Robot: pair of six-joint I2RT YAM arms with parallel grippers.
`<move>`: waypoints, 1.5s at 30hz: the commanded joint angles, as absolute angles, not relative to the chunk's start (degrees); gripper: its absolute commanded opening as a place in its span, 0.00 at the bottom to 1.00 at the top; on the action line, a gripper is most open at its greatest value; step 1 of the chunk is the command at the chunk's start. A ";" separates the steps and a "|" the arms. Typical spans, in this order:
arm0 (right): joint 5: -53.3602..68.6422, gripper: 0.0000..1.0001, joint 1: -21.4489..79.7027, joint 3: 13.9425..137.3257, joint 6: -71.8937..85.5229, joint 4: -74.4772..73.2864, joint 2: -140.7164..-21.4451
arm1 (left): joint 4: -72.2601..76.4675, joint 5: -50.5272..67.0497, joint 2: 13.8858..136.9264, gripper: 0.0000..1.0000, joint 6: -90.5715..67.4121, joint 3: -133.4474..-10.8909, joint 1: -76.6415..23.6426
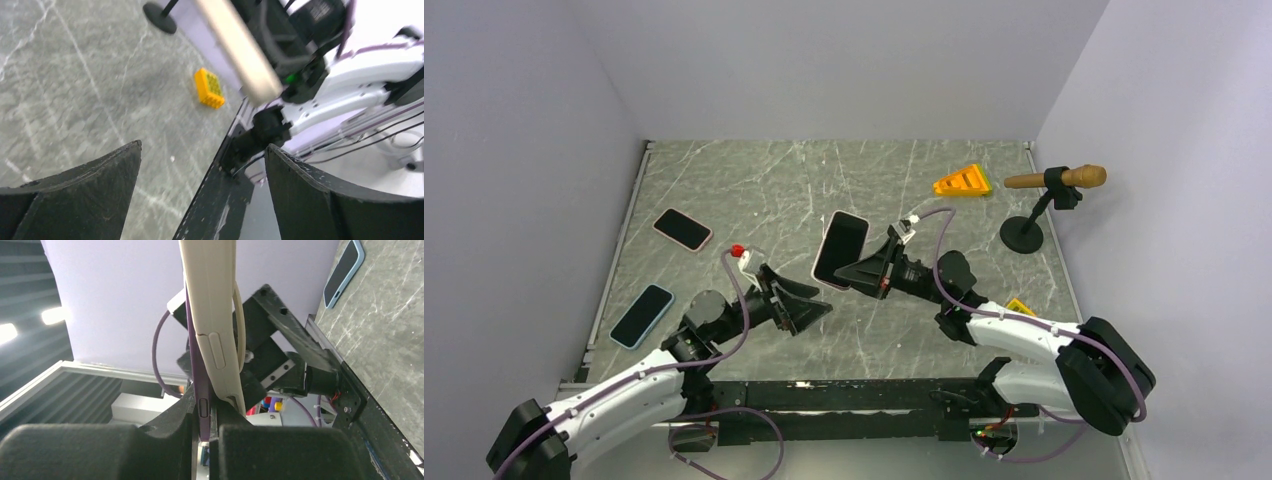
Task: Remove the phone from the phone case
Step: Remove the phone case from the phone.
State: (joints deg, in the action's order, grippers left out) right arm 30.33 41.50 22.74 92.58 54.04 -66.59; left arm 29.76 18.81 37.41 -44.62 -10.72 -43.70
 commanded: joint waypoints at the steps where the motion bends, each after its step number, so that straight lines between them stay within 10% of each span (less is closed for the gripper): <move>1: 24.40 0.00 43.75 23.89 93.23 61.31 -66.62 | 43.98 12.42 38.51 0.98 -52.44 -11.23 -44.76; 7: 21.34 0.00 45.65 23.69 92.88 62.56 -67.55 | 47.01 9.25 43.15 0.94 -53.97 -11.76 -46.49; 13: 20.17 0.00 46.57 23.91 92.57 62.27 -67.54 | 48.01 7.38 44.67 0.64 -54.33 -11.03 -47.00; 34: 13.27 0.00 54.64 27.91 85.87 59.65 -70.01 | 37.04 -9.71 46.84 0.58 -67.20 -13.71 -48.08; 45: 13.45 0.00 55.19 27.77 85.88 57.97 -66.61 | 30.04 -19.01 43.71 0.11 -61.12 -12.96 -48.09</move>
